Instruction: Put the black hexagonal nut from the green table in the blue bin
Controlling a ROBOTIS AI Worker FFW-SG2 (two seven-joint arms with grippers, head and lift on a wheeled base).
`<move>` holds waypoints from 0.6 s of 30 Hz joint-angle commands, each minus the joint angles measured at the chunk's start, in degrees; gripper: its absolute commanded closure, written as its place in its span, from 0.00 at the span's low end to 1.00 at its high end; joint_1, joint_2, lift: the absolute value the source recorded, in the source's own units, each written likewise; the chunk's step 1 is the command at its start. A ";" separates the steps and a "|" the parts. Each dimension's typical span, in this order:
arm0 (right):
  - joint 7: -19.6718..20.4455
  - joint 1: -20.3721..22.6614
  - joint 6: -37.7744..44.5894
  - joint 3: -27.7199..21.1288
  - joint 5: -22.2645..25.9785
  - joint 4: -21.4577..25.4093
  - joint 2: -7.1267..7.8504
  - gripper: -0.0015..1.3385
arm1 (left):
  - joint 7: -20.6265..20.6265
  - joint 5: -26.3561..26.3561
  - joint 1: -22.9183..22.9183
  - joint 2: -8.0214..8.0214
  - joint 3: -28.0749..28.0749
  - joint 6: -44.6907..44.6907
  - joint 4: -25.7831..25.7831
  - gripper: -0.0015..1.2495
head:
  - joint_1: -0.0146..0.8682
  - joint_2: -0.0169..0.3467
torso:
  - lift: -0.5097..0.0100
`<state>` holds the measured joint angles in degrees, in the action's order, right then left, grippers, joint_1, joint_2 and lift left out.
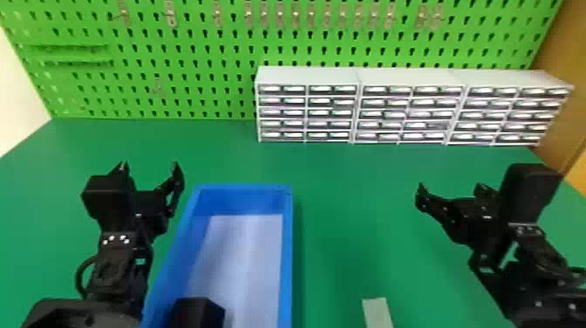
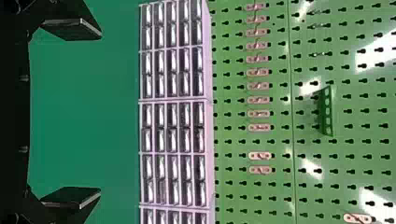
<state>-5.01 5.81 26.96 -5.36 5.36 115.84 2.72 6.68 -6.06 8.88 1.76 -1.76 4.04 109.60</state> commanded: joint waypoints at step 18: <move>0.00 0.08 0.38 -0.18 -0.09 0.79 0.00 0.09 | 0.00 0.09 0.17 0.00 0.26 0.00 0.26 0.34 | 0.76 0.20 | 0.80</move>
<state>-5.01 5.90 27.19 -5.45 5.34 116.41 2.73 6.68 -6.02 9.01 1.76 -1.66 4.04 109.80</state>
